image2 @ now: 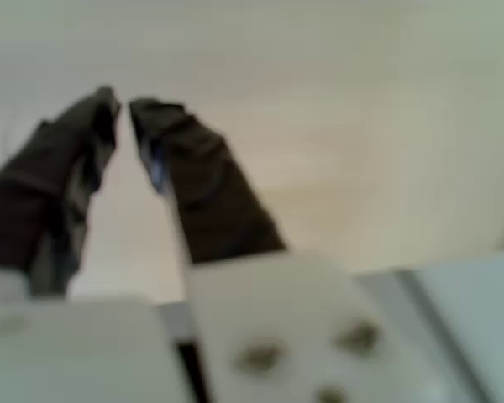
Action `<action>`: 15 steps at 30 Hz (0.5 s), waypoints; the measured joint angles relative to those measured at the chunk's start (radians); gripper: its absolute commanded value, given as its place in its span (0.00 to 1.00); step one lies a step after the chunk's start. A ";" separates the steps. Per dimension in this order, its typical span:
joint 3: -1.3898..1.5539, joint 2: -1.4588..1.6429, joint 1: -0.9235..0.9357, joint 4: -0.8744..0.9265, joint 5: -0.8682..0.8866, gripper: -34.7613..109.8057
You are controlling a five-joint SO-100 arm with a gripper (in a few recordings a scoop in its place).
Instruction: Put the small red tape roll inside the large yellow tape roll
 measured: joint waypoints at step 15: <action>1.094 0.916 0.005 -0.580 0.041 0.24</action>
